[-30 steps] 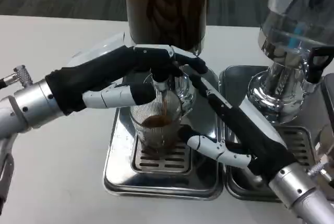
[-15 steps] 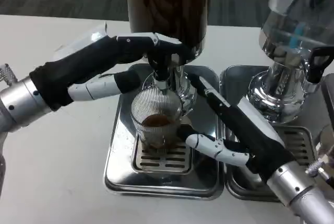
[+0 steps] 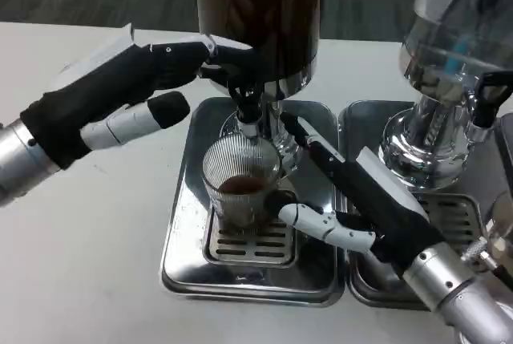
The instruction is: Grasp the cup under the faucet to collect the drink, then remove the cup.
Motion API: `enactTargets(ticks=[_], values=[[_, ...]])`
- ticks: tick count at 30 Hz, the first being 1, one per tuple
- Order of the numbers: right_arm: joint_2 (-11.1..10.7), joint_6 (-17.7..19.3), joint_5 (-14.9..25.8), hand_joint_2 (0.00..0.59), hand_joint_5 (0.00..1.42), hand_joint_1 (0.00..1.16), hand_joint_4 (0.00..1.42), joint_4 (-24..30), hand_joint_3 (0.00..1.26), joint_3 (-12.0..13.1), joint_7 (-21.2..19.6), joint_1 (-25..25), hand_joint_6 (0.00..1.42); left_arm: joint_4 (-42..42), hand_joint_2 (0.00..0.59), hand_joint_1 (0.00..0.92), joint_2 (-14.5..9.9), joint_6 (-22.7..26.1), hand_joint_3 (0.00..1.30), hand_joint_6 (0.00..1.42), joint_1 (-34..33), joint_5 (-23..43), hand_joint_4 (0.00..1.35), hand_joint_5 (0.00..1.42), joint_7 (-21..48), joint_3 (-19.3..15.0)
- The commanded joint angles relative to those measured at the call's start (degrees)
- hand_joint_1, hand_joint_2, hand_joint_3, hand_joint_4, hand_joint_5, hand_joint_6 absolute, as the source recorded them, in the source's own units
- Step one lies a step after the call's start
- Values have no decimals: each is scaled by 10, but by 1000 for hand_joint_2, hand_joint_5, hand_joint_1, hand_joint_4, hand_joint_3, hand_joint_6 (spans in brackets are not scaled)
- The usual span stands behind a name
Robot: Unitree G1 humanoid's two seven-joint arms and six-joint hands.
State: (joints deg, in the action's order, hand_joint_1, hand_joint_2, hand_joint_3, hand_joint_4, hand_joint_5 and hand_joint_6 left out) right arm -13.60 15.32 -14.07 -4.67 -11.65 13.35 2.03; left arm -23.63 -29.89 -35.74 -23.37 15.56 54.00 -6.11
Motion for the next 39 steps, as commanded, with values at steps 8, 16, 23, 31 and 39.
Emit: enactTargets(ticks=[8, 16, 23, 31, 39], values=[[-3, -9, 16, 203, 0, 356, 0, -9, 0, 0, 17, 16, 0, 7, 91, 0, -5, 9, 344, 311, 37, 13, 231, 182, -16, -27], [-5, -16, 21, 194, 0, 334, 0, -18, 0, -1, 30, 27, 0, 5, 99, 0, -7, 9, 349, 316, 57, 15, 241, 191, -23, -39], [-5, -18, 32, 184, 0, 306, 0, -30, 0, -2, 47, 41, 0, 4, 106, 0, -6, 9, 358, 322, 73, 18, 242, 193, -30, -43], [-3, -23, 41, 184, 0, 301, 0, -40, 0, -3, 57, 53, 0, 6, 107, 0, -6, 11, 361, 325, 89, 19, 246, 193, -37, -44], [6, -36, 31, 184, 0, 301, 0, -32, 0, -8, 49, 57, 0, -5, 113, 0, -16, 6, 362, 326, 90, 24, 254, 193, -30, -55]])
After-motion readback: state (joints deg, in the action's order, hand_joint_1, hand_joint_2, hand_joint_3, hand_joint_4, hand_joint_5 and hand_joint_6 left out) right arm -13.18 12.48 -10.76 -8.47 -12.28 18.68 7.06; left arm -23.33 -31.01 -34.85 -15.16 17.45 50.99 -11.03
